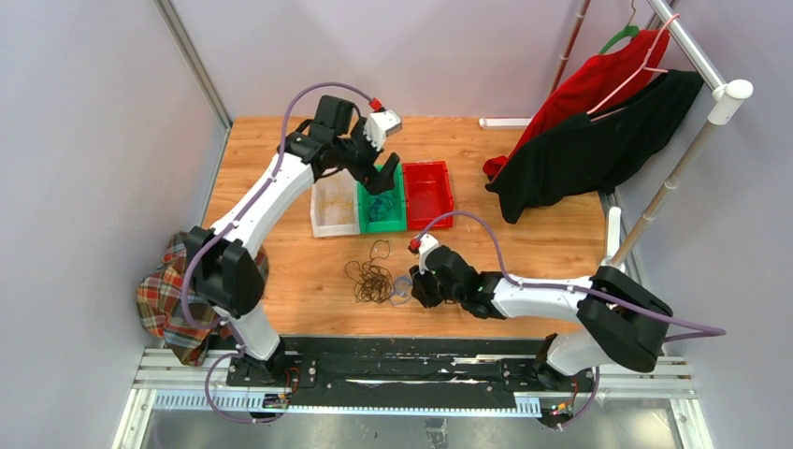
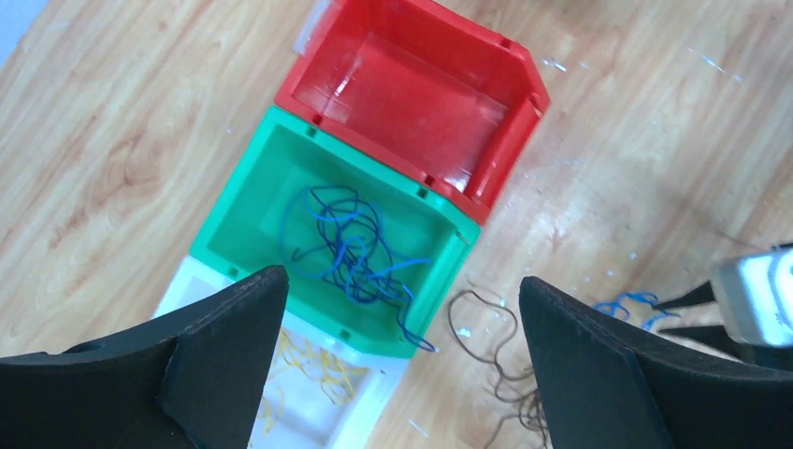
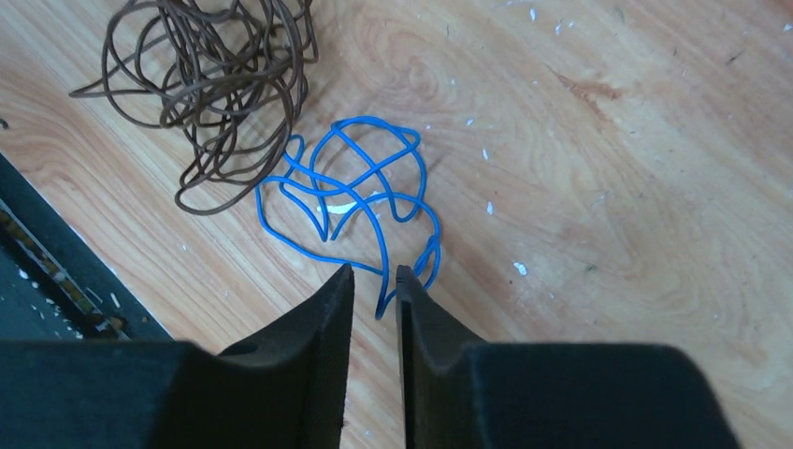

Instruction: Untangle the cables

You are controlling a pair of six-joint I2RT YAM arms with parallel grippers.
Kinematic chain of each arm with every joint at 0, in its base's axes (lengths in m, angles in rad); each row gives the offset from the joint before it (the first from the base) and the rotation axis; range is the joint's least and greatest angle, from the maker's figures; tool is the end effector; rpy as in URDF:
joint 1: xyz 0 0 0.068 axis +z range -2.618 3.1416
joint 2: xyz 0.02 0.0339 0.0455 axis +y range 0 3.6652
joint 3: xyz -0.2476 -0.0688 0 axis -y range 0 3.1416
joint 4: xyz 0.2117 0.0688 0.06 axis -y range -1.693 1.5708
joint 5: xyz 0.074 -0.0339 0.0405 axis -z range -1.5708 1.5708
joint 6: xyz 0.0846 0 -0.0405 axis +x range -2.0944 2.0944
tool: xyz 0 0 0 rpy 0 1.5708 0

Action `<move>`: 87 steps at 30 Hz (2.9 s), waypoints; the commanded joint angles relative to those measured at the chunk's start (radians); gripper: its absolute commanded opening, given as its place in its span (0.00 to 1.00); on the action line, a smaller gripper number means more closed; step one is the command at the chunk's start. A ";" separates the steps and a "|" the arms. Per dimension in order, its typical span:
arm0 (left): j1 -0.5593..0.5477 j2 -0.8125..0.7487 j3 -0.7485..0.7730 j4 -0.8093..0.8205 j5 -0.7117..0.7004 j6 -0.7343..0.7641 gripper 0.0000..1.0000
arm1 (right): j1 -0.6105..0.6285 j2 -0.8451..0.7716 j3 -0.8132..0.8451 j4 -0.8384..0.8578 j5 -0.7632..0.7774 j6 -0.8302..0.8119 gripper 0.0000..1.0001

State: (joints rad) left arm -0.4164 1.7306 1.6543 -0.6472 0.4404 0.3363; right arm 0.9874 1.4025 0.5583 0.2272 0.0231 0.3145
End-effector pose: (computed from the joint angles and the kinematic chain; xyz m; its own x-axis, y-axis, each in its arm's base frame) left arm 0.3401 -0.1899 0.3020 -0.3544 0.4831 -0.8006 0.8210 0.5706 -0.0191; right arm 0.1632 0.2438 0.1475 -0.5580 -0.2840 -0.7797 -0.6850 0.6880 0.2396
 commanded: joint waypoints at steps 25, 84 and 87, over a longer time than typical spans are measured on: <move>0.013 -0.345 -0.288 -0.166 0.086 0.041 0.98 | -0.215 -0.273 0.437 -0.304 -0.016 -0.199 0.01; 0.147 -0.205 -0.736 0.075 0.173 -0.037 0.51 | -0.010 0.239 0.186 0.185 -0.086 0.110 0.35; 0.139 -0.173 -0.723 0.074 0.171 -0.013 0.47 | -0.010 0.237 0.185 0.187 -0.083 0.108 0.34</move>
State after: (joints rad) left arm -0.2661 1.5299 0.8921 -0.5861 0.5941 0.2638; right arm 0.9623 1.6505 0.7521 0.3717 -0.0708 0.4038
